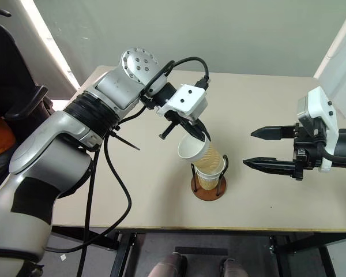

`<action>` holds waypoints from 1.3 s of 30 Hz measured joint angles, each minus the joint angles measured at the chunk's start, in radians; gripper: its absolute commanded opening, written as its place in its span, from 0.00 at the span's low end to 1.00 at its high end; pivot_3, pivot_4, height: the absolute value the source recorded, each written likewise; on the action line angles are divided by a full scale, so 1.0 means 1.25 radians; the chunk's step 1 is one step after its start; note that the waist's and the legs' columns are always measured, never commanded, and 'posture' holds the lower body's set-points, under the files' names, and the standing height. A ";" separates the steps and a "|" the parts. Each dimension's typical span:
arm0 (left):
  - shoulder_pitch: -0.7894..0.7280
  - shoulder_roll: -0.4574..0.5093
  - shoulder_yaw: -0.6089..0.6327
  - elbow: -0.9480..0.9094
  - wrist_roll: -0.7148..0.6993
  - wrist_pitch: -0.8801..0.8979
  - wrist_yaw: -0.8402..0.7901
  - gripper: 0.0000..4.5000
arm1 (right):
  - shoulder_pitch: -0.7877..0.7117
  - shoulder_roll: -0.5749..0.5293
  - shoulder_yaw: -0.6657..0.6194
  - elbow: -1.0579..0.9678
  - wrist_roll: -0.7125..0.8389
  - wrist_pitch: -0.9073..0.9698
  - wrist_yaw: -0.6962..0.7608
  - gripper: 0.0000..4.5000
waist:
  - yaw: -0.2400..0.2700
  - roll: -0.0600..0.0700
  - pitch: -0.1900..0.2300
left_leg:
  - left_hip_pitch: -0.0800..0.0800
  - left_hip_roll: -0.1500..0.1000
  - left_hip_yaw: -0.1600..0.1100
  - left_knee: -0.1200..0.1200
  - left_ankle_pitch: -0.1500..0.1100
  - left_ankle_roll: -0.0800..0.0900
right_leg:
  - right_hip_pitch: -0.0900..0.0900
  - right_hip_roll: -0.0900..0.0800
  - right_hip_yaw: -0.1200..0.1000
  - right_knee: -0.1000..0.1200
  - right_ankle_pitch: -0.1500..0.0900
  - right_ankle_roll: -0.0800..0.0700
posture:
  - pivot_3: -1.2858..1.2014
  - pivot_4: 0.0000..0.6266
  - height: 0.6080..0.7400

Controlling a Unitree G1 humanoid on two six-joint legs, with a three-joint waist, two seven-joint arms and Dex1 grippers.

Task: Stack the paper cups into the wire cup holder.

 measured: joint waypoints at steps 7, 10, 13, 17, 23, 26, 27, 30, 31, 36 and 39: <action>0.000 -0.030 0.000 0.031 0.037 -0.020 0.000 0.38 | 0.005 0.000 0.000 -0.009 0.000 -0.002 -0.010 0.87 | 0.000 0.000 0.000 | 0.000 0.000 0.002 0.002 -0.002 0.002 | 0.000 0.000 0.001 0.000 0.000 0.000 | 0.52 0.24 1.00; 0.000 -0.034 0.006 0.045 0.049 -0.030 0.000 0.62 | 0.005 0.000 0.000 -0.011 0.000 -0.003 -0.013 0.87 | 0.000 0.000 0.000 | 0.000 0.000 0.002 0.003 -0.002 0.003 | 0.000 0.000 0.001 0.001 0.000 0.000 | 0.52 0.24 1.00; 0.000 -0.037 0.013 0.057 0.058 -0.036 0.000 0.62 | 0.005 0.000 0.000 -0.011 0.000 -0.007 -0.013 0.87 | 0.000 0.000 0.000 | 0.000 0.000 0.002 0.004 -0.003 0.004 | 0.000 0.000 0.002 0.001 0.000 0.001 | 0.52 0.24 1.00; 0.000 -0.058 0.048 0.076 0.070 -0.036 -0.001 0.62 | 0.003 0.000 0.010 -0.009 -0.001 -0.011 -0.013 0.87 | 0.000 0.000 0.000 | -0.001 0.000 0.003 0.005 -0.004 0.005 | 0.000 0.000 0.002 0.001 0.000 0.001 | 0.52 0.24 1.00; 0.000 -0.133 0.181 0.109 0.099 -0.032 -0.001 0.62 | -0.014 0.000 0.026 -0.001 -0.004 -0.025 -0.010 0.87 | 0.000 0.000 0.000 | -0.001 0.000 0.004 0.006 -0.004 0.005 | 0.000 0.000 0.004 0.001 0.000 0.003 | 0.52 0.24 1.00; 0.000 -0.132 0.208 0.102 0.104 -0.022 -0.002 0.62 | -0.021 0.000 0.034 0.006 -0.004 -0.028 -0.006 0.87 | -0.001 0.000 0.000 | 0.000 0.000 0.005 0.005 -0.004 0.006 | 0.000 0.000 0.005 0.001 -0.001 0.003 | 0.52 0.24 1.00; 0.000 -0.116 0.207 0.096 0.104 -0.019 -0.002 0.62 | -0.022 0.000 0.038 0.007 -0.004 -0.028 -0.004 0.87 | -0.002 0.000 0.000 | 0.000 0.000 0.006 0.005 -0.004 0.006 | 0.000 0.000 0.006 0.001 -0.001 0.003 | 0.52 0.24 1.00; 0.008 -0.027 0.185 0.052 0.086 0.002 -0.003 0.62 | -0.026 -0.002 0.048 0.009 -0.003 -0.029 0.012 0.87 | -0.006 0.001 0.000 | 0.000 0.000 0.007 0.005 -0.004 0.006 | -0.001 0.001 0.007 0.001 -0.001 0.004 | 0.52 0.24 1.00; 0.013 0.002 0.174 0.034 0.078 0.006 -0.003 0.62 | -0.027 -0.006 0.051 0.011 -0.004 -0.029 0.019 0.87 | -0.008 0.001 0.000 | 0.000 0.000 0.007 0.005 -0.004 0.006 | -0.002 0.001 0.008 0.001 -0.001 0.004 | 0.52 0.24 1.00; 0.113 0.173 0.143 -0.106 0.038 0.060 -0.005 0.62 | -0.058 -0.012 0.113 0.043 -0.036 -0.054 0.067 0.87 | -0.015 0.002 -0.001 | 0.000 0.000 0.010 0.006 -0.005 0.007 | -0.003 0.001 0.012 0.001 -0.001 0.005 | 0.52 0.24 1.00; 0.232 0.288 0.195 -0.235 -0.011 0.173 -0.005 0.62 | -0.086 -0.012 0.151 0.086 -0.076 -0.077 0.092 0.87 | -0.019 0.002 -0.001 | 0.000 0.000 0.011 0.005 -0.005 0.008 | -0.005 0.001 0.014 0.001 -0.001 0.005 | 0.52 0.24 1.00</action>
